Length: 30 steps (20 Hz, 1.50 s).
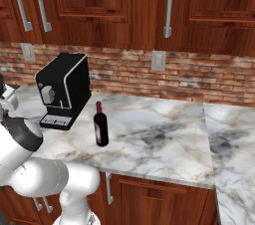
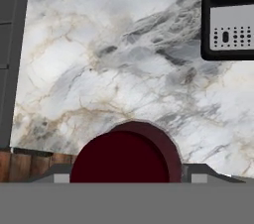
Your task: There is a wine glass and glass cup on the dining counter. Place the wine bottle next to the wine glass and the juice bottle next to the glass cup.
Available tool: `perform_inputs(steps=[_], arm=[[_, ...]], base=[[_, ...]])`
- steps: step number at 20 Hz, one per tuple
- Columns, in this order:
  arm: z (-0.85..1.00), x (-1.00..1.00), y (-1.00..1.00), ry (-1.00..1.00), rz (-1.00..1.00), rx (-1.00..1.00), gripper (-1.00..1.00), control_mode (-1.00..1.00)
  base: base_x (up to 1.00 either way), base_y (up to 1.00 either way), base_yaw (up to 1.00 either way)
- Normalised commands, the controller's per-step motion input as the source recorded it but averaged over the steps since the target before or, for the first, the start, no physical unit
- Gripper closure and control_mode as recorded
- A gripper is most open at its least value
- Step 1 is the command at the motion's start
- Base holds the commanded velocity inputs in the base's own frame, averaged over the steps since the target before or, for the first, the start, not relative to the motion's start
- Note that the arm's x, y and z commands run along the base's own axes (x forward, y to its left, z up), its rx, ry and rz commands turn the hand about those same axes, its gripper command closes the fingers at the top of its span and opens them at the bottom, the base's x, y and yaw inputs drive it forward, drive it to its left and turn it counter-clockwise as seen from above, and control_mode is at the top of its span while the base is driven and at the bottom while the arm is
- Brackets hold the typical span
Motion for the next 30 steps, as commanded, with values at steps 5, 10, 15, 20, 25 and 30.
perform_inputs(steps=[5, 10, 15, 20, 25, 30], arm=[[0.27, -0.49, -0.01, 0.0, 0.0, -0.05, 1.0, -1.0], [0.23, -0.49, -0.12, -0.04, 0.0, -0.03, 1.0, -1.0], [0.17, -0.45, -0.22, -0.06, 0.0, 0.0, 1.0, -1.0], [0.11, -0.4, -0.29, -0.04, 0.0, 0.0, 1.0, -1.0], [0.02, -0.3, -0.41, -0.04, 0.0, 0.0, 1.0, -1.0], [0.04, -0.21, -0.32, -0.06, 0.0, 0.01, 1.0, -1.0]], base=[[0.0, 0.0, 0.0], [0.0, 0.0, 0.0], [0.0, 0.0, 0.0], [0.0, 0.0, 0.0], [0.0, 0.0, 0.0], [0.0, 0.0, 0.0]])
